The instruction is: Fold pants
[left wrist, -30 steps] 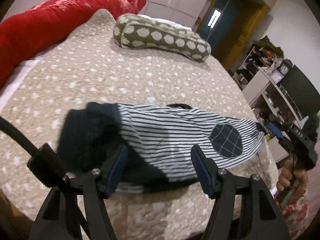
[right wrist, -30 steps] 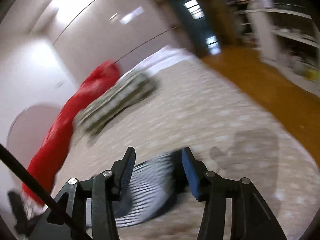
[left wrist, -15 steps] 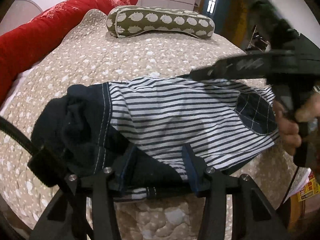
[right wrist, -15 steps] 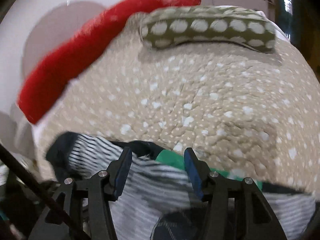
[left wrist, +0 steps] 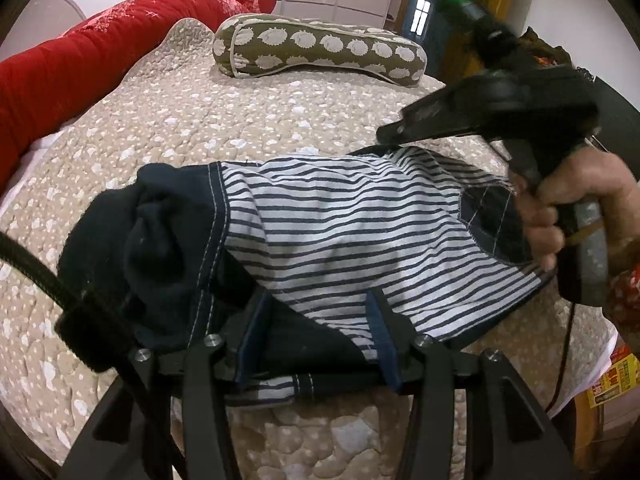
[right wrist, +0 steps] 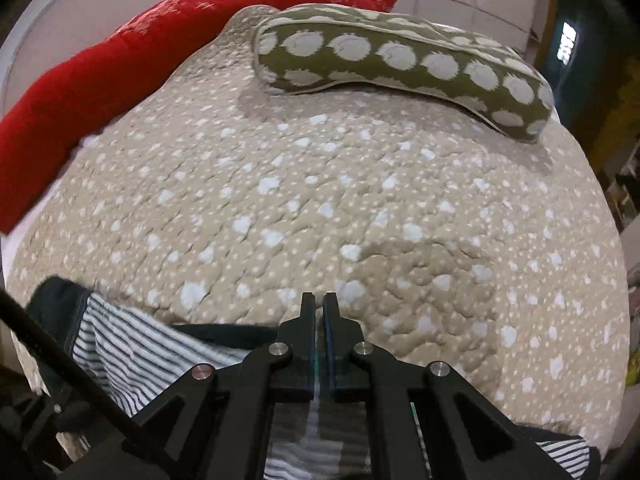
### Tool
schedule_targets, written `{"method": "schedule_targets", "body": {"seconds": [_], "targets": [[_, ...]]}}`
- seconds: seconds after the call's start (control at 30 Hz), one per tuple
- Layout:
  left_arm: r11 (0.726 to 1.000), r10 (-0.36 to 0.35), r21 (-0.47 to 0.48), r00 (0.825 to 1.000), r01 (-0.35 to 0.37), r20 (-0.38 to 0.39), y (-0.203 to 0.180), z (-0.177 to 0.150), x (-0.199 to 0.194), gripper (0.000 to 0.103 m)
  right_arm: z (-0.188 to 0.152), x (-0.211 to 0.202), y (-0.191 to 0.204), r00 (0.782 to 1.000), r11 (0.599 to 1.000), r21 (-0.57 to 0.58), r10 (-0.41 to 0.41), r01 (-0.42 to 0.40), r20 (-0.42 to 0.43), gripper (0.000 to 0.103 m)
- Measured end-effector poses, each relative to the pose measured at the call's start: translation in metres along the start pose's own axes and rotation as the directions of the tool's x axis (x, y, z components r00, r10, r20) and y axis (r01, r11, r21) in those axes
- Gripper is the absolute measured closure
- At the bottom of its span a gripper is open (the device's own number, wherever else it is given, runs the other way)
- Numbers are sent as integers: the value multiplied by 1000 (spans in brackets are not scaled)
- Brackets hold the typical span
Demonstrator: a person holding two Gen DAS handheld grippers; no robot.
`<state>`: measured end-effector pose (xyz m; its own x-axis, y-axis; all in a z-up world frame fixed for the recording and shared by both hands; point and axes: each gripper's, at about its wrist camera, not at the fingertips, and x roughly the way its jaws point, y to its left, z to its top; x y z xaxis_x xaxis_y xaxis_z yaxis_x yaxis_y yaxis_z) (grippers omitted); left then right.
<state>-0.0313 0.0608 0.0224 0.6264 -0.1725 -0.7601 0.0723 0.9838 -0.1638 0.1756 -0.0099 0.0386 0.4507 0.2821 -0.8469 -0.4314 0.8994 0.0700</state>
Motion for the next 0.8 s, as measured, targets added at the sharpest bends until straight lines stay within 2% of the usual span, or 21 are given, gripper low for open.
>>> {"method": "schedule_targets", "body": {"seconds": [0.03, 0.1, 0.2, 0.27, 0.37, 0.47, 0.5, 0.57, 0.67, 0.73, 0.8], "targets": [[1000, -1, -1, 1000, 1, 2, 0, 0, 0, 54, -2, -11, -6, 999, 999, 35, 13, -14, 29, 89], [1000, 0, -1, 1000, 0, 6, 0, 0, 0, 54, -9, -33, -12, 997, 998, 55, 21, -26, 80, 83], [1000, 7, -4, 1000, -7, 9, -2, 0, 0, 53, -28, -51, -12, 991, 992, 61, 106, -111, 85, 83], [1000, 13, 1, 1000, -13, 9, -3, 0, 1, 52, -45, -49, -13, 984, 982, 81, 168, -172, 55, 83], [1000, 12, 7, 1000, -12, -4, -4, 2, 0, 52, -70, -37, -24, 984, 976, 127, 175, -176, 19, 82], [1000, -4, -4, 999, 4, -49, -1, 9, -5, 52, -92, -43, -53, 978, 955, 211, 196, -207, 72, 82], [1000, -11, -12, 998, 10, -57, 0, 10, -8, 52, -97, -48, -62, 977, 949, 236, 193, -210, 91, 82], [999, -33, -38, 996, 30, -78, 4, 15, -19, 52, -112, -63, -85, 984, 952, 264, 121, -152, 132, 82], [995, -71, -70, 996, 67, -60, 7, 22, -37, 52, -132, -81, -122, 988, 948, 315, 4, -54, 157, 82], [994, -86, -73, 995, 83, -44, 3, 28, -46, 52, -146, -95, -149, 982, 927, 370, -7, -63, 187, 82], [992, -112, -69, 993, 110, -36, -5, 36, -52, 52, -160, -114, -173, 970, 897, 427, 11, -117, 245, 82]]}}
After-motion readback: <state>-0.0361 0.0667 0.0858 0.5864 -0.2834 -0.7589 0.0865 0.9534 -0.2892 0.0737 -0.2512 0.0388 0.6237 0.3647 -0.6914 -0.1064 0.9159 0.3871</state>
